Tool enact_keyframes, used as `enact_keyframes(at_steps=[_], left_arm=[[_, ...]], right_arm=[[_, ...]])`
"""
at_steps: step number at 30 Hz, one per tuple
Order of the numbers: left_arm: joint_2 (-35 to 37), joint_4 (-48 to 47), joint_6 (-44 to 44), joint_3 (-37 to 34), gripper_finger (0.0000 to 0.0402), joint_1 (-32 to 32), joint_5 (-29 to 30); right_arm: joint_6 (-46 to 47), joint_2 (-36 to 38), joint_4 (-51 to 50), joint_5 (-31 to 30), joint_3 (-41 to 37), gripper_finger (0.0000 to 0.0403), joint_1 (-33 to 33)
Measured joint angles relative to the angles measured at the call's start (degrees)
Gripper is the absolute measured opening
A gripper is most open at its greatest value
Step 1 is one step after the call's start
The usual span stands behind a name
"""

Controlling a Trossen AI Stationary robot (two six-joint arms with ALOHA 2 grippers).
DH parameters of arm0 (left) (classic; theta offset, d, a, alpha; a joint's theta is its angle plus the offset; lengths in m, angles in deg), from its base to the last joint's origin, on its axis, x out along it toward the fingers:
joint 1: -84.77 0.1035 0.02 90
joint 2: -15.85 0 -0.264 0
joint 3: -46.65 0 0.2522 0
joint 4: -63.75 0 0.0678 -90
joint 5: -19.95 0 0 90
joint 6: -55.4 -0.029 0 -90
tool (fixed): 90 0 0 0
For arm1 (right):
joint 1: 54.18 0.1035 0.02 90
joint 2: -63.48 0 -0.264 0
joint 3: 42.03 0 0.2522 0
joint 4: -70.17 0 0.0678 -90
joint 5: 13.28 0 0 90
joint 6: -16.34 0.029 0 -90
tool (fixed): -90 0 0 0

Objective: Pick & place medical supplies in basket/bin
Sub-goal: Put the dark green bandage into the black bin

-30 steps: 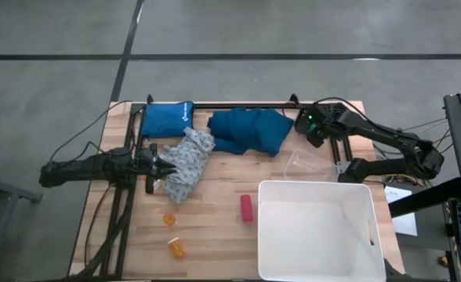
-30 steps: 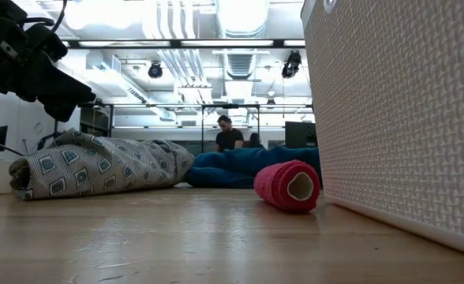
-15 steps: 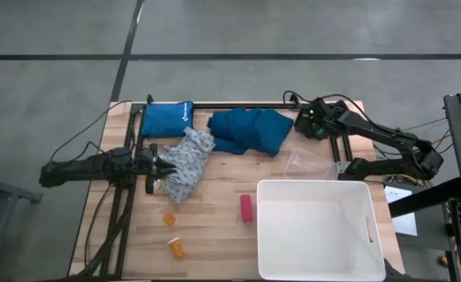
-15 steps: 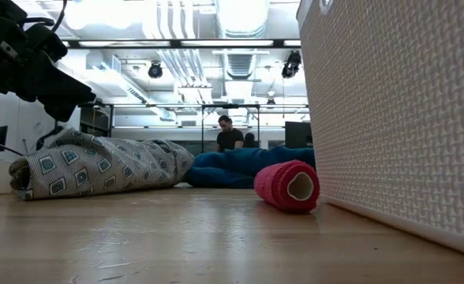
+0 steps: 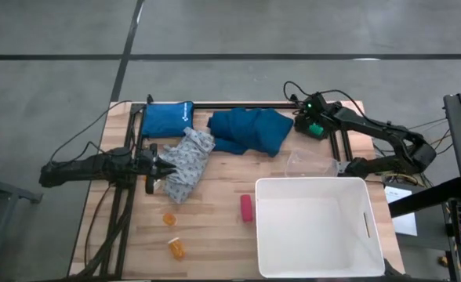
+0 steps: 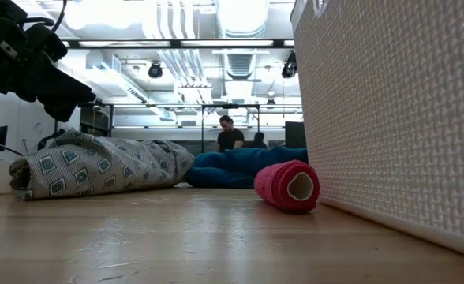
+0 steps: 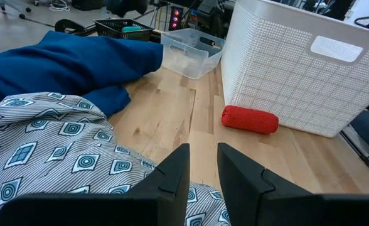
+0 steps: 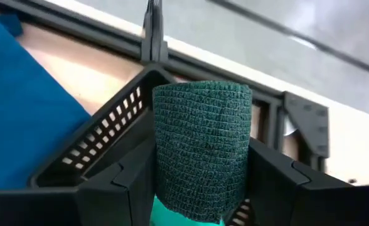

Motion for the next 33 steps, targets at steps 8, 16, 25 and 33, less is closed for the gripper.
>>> enact_keyframes(at_steps=[8,16,25,33], left_arm=[[0.0,0.0,0.0,0.0,0.0087,0.0,0.0],[0.0,0.0,0.0,0.0,0.0087,0.0,0.0],[0.0,0.0,0.0,0.0,0.0087,0.0,0.0],[0.0,0.0,0.0,0.0,0.0087,0.0,0.0]], right_arm=[[0.0,-3.6,1.1,1.8,0.0,0.0196,-0.3],[0.1,-6.9,1.2,4.0,0.0,0.0196,-0.3],[0.2,-9.2,2.7,5.1,0.0,0.0196,-0.3],[-0.2,-9.1,2.7,5.2,0.0,0.0202,-0.3]])
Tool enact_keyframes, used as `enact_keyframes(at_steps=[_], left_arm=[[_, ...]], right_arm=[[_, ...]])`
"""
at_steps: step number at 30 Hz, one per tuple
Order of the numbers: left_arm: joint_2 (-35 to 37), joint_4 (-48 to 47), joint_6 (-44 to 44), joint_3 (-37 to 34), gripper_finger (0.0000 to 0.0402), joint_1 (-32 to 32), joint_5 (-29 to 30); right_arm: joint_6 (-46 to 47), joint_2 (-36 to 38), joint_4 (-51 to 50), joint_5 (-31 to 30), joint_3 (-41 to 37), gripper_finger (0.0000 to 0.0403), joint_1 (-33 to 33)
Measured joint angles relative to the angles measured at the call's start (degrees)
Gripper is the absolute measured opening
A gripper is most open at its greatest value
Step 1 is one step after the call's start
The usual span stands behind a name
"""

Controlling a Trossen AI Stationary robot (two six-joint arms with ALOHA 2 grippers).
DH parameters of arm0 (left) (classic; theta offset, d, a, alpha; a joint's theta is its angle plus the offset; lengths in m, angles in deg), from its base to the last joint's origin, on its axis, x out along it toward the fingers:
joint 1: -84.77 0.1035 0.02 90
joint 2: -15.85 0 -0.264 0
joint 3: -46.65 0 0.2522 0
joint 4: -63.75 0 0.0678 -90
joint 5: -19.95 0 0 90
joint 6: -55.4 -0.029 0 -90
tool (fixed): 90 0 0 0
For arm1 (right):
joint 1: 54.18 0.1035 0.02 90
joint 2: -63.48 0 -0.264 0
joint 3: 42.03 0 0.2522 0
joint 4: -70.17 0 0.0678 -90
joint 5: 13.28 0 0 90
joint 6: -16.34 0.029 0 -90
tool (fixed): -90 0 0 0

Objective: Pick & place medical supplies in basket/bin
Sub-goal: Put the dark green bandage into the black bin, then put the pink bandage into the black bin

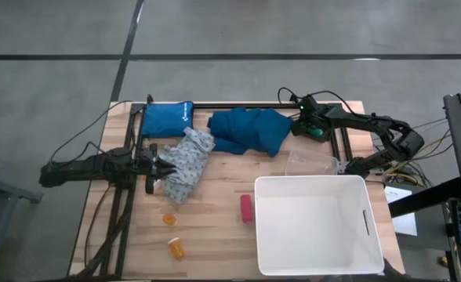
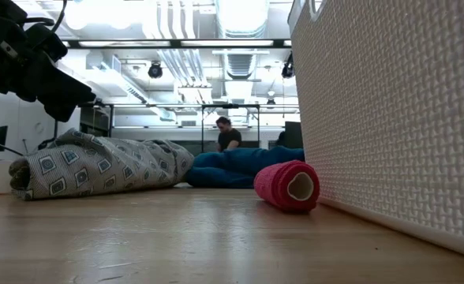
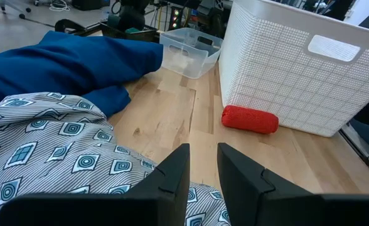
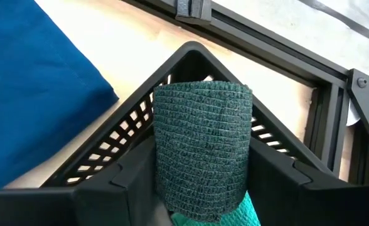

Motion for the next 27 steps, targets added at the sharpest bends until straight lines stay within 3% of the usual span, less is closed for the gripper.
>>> enact_keyframes(at_steps=[10,27], left_arm=[[0.0,0.0,0.0,0.0,0.0087,0.0,0.0],[0.0,0.0,0.0,0.0,0.0087,0.0,0.0]], right_arm=[[0.2,0.0,0.2,0.8,0.0,0.0244,0.0],[0.0,6.8,-0.6,0.9,0.0,0.0242,0.0]])
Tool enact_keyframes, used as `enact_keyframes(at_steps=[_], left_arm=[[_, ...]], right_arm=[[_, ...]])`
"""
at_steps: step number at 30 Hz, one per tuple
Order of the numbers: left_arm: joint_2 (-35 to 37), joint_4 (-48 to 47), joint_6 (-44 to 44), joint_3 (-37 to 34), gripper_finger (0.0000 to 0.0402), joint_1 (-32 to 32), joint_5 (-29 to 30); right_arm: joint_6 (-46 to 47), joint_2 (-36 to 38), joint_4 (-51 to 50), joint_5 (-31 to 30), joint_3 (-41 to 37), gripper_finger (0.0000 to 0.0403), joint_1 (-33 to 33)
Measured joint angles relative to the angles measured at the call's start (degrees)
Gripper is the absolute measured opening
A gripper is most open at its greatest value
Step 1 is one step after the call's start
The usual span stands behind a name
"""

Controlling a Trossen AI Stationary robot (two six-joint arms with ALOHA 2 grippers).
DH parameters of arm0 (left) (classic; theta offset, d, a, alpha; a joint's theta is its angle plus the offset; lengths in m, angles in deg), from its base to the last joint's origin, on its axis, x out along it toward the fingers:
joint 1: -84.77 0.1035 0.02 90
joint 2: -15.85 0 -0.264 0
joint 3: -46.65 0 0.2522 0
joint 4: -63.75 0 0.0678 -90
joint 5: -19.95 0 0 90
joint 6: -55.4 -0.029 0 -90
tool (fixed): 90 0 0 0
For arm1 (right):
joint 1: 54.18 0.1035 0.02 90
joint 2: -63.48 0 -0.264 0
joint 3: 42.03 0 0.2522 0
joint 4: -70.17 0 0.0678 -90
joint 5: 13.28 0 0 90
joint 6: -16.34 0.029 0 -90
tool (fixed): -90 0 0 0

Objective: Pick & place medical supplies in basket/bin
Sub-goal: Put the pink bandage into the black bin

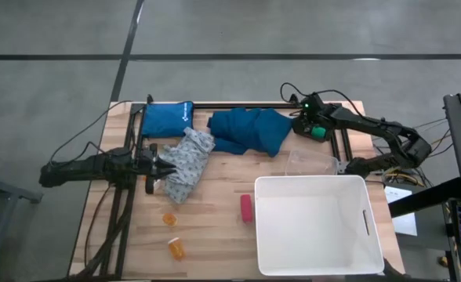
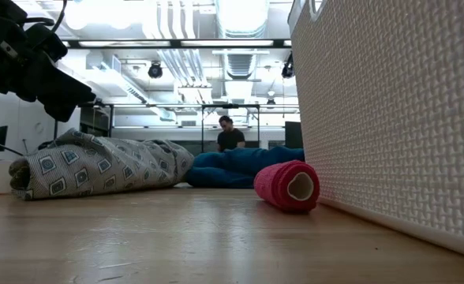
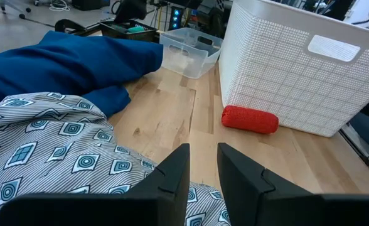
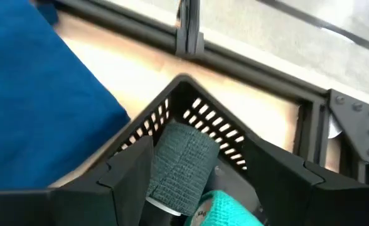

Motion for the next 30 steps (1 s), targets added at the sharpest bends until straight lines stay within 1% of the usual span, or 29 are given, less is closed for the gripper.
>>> enact_keyframes(at_steps=[9,12,18,20,24,30], left_arm=[[0.0,0.0,0.0,0.0,0.0088,0.0,0.0],[0.0,0.0,0.0,0.0,0.0088,0.0,0.0],[0.0,0.0,0.0,0.0,0.0088,0.0,0.0],[0.0,0.0,0.0,0.0,0.0088,0.0,0.0],[0.0,0.0,0.0,0.0,0.0088,0.0,0.0],[0.0,0.0,0.0,0.0,0.0088,0.0,0.0]], right_arm=[[0.0,9.6,-1.4,0.7,0.0,0.0241,1.2],[0.1,12.3,-1.3,2.6,0.0,0.024,1.5],[1.1,16.2,-1.2,9.2,0.0,0.025,2.0],[2.2,17.0,-0.9,12.3,0.0,0.0254,2.0],[3.8,17.4,-0.7,19.1,0.0,0.0259,2.1],[2.4,16.5,-0.8,25.9,0.0,0.0258,3.2]])
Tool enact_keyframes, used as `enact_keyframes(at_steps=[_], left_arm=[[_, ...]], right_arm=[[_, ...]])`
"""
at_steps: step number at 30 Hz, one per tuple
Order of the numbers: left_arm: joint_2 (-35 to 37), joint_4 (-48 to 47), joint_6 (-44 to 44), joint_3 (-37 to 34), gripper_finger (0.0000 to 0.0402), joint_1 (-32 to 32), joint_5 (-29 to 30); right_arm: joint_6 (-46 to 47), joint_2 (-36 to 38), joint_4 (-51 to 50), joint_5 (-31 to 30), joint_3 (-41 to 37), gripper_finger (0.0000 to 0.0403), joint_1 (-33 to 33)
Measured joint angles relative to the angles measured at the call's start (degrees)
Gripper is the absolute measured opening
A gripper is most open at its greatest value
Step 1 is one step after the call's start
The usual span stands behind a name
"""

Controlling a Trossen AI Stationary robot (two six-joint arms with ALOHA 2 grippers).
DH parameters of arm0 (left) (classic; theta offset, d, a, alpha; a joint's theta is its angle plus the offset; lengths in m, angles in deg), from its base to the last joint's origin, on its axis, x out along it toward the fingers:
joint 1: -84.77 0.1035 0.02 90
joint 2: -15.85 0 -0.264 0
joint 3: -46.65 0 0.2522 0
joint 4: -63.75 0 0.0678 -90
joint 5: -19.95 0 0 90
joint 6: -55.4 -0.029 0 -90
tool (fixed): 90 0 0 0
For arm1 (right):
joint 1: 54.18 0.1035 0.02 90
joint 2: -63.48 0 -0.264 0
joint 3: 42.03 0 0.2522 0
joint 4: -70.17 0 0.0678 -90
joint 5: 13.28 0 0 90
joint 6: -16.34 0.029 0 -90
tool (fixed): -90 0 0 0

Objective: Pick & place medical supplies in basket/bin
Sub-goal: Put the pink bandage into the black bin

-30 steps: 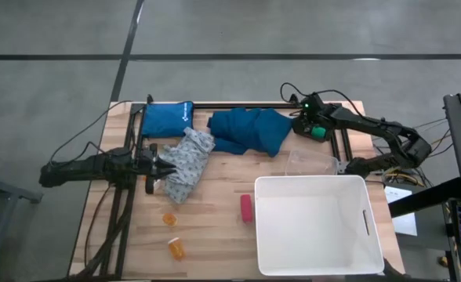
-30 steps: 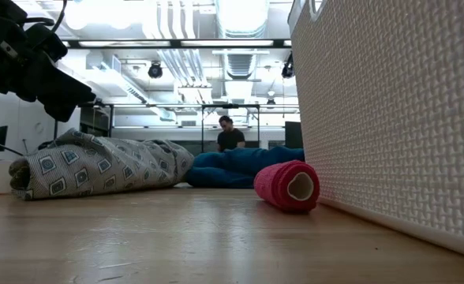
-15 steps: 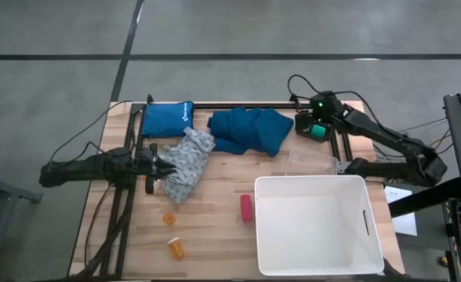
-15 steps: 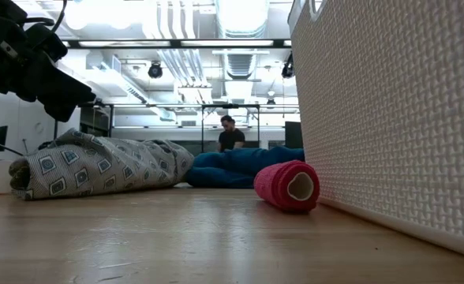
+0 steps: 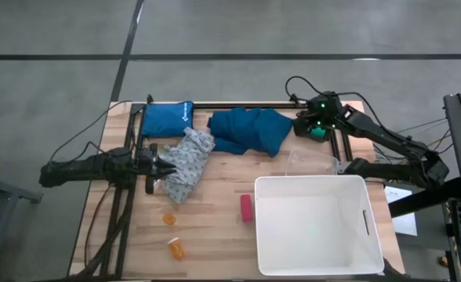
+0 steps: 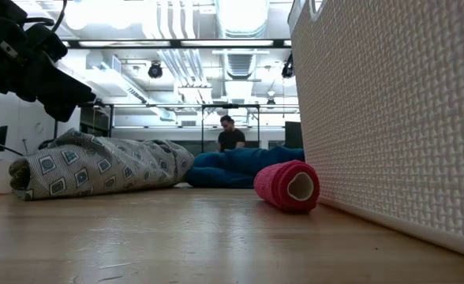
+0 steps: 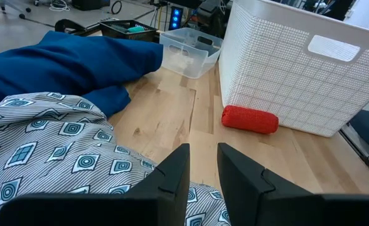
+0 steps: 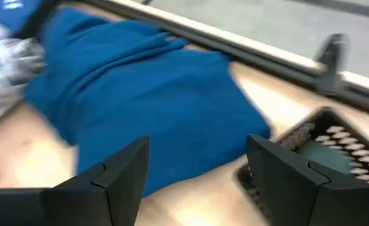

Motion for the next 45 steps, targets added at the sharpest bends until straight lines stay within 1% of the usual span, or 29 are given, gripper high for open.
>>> enact_keyframes(at_steps=[3,5,10,13,17,27,33,39,45], left_arm=[[0.0,0.0,0.0,0.0,0.0088,0.0,0.0],[0.0,0.0,0.0,0.0,0.0088,0.0,0.0],[0.0,0.0,0.0,0.0,0.0088,0.0,0.0],[0.0,0.0,0.0,0.0,0.0088,0.0,0.0],[0.0,0.0,0.0,0.0,0.0087,0.0,0.0],[0.0,0.0,0.0,0.0,0.0087,0.0,0.0],[0.0,0.0,0.0,0.0,0.0087,0.0,0.0],[0.0,0.0,0.0,0.0,0.0087,0.0,0.0],[0.0,0.0,0.0,0.0,0.0087,0.0,0.0]], right_arm=[[-0.7,0.8,0.3,4.7,0.0,0.0256,1.0],[-2.3,1.8,1.3,6.3,0.0,0.0256,1.9],[-5.1,6.4,4.0,6.6,0.0,0.0256,3.8],[-4.5,10.6,4.0,6.7,0.0,0.0256,5.3],[-4.8,17.2,3.9,8.9,0.0,0.0256,8.0],[-6.6,32.4,3.8,8.8,-0.1,0.0256,13.8],[-6.5,39.2,3.9,9.0,-3.4,0.0256,16.8],[-4.9,43.2,4.0,8.4,-7.5,0.0256,17.7],[-5.1,44.2,4.5,8.4,-9.0,0.0256,17.7]])
